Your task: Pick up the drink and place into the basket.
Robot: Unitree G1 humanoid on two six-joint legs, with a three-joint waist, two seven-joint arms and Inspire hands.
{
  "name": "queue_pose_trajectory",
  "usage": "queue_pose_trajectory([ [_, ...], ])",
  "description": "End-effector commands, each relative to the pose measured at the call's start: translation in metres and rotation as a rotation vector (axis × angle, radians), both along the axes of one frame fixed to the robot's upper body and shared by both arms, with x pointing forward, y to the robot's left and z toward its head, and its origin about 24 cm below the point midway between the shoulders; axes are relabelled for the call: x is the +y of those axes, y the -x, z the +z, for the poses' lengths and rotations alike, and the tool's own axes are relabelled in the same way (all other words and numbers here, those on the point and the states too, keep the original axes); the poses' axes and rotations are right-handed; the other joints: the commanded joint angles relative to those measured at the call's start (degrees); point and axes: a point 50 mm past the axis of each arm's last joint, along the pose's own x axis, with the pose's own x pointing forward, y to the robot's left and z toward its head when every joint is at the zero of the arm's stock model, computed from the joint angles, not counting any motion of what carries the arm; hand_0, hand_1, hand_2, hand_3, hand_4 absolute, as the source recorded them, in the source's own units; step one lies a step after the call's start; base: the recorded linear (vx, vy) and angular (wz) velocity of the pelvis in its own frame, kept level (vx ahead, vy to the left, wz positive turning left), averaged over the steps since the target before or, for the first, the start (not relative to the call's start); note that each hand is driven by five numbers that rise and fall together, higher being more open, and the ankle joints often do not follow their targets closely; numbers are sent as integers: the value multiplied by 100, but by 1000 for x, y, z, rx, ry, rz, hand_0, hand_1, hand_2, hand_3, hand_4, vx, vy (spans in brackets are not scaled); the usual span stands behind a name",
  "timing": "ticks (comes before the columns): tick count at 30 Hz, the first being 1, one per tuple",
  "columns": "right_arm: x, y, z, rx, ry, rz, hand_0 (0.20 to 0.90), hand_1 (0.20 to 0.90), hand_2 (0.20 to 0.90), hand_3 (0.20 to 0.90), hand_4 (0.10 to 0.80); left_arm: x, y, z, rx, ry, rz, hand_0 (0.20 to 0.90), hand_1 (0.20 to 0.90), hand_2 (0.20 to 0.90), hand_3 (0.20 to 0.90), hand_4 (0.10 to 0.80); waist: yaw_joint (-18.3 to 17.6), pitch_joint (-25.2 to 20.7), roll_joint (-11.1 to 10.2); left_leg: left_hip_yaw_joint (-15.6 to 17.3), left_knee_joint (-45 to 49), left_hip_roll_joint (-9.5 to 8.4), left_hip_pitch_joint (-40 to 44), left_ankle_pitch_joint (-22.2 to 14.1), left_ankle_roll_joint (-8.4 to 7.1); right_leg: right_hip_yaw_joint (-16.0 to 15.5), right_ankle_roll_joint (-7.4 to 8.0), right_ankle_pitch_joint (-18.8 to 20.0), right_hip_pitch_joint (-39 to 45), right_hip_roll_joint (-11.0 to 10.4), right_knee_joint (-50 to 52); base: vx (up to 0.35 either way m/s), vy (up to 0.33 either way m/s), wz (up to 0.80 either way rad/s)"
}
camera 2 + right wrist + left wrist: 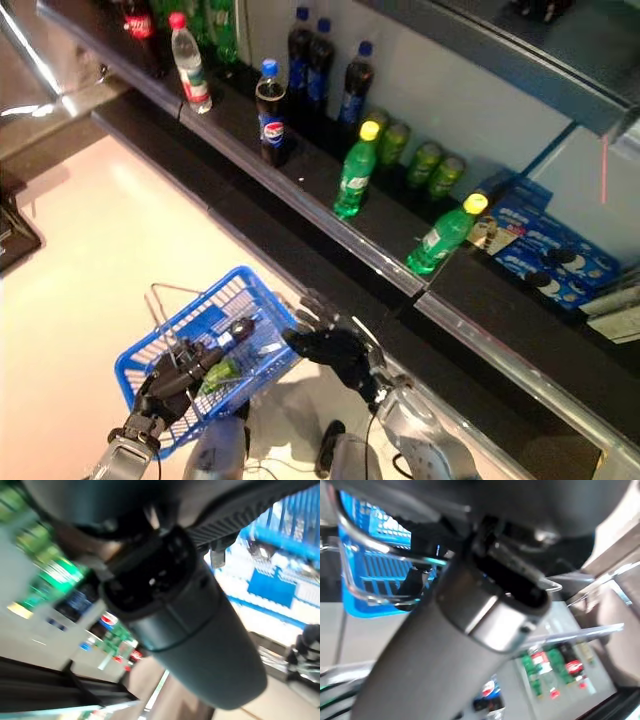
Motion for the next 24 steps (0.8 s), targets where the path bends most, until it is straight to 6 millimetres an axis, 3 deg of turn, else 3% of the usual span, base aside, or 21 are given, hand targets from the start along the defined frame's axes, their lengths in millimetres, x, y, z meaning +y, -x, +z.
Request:
queue_pose_trajectory([
  [1,11,-7,26,-177,-174,52,900,900,900,900,800,9,-27,48,-319,-97,31,300,300,300,200,100,-3,-662,73,-37,217,-23,-204,261,104,-216,-34,675,366,137,-710,-18,16,-10],
  [6,3,1,6,-118,-170,13,900,900,900,900,800,9,-21,31,-214,-77,98,300,300,300,200,100,-142,-850,90,55,-68,-12,-64,314,71,-161,58,822,405,82,-982,-26,29,-9],
  [11,-15,13,-33,22,29,-119,900,900,900,900,800,10,-22,18,-130,-93,148,300,300,300,200,100,-230,-983,167,18,-432,-66,40,375,76,-172,97,789,449,64,-1033,-37,38,-4],
  [13,-22,19,-48,85,72,-188,900,900,900,900,800,9,-22,13,-105,-93,161,300,300,300,200,100,-290,-997,186,-161,-565,-128,52,398,96,22,14,725,457,229,-1085,-59,2,9],
  [14,-25,23,-56,133,102,-242,900,900,900,900,800,9,-23,10,-94,-93,177,300,300,300,200,100,-378,-969,190,-308,-608,-179,64,409,125,314,-88,639,441,432,-1059,-30,-9,15],
  [15,-26,23,-57,138,105,-251,900,900,900,900,800,8,-23,9,-93,-92,173,300,300,300,200,100,-393,-979,191,-336,-600,-188,35,414,129,365,-108,643,425,468,-1070,-10,-15,38],
  [16,-30,29,-64,183,175,-300,900,900,900,900,800,7,-26,6,-78,-94,173,300,300,300,200,100,-505,-951,183,-526,-554,-267,-56,415,156,713,-238,597,421,689,-1101,19,-17,82],
  [17,-36,34,-71,208,232,-318,900,900,900,900,800,6,-27,4,-60,-102,170,300,300,300,200,100,-535,-917,181,-650,-500,-318,-138,435,147,810,-297,577,441,772,-1079,14,-20,125],
  [20,-42,38,-86,278,335,-314,900,900,900,900,800,9,-26,-1,-30,-89,247,300,300,300,200,100,-444,-831,189,-686,-455,-320,-242,504,90,588,-337,584,502,771,-1076,-60,-15,65],
  [21,-49,46,-100,372,407,-302,900,900,900,900,800,12,-22,-7,-12,-53,311,300,300,300,200,100,-385,-771,217,-599,-495,-266,-318,614,28,455,-330,646,554,740,-1179,-67,12,-1],
  [23,-57,53,-110,430,469,-305,900,900,900,900,800,12,-20,-11,6,-43,318,300,300,300,200,100,-373,-724,214,-281,-393,-195,-394,610,8,295,-321,693,581,685,-1245,-61,31,16],
  [24,-60,58,-113,469,474,-336,900,900,900,900,800,12,-21,-13,20,-28,325,300,300,300,200,100,-432,-709,199,139,-224,-96,-441,591,-25,131,-333,700,596,642,-1250,-20,36,26],
])
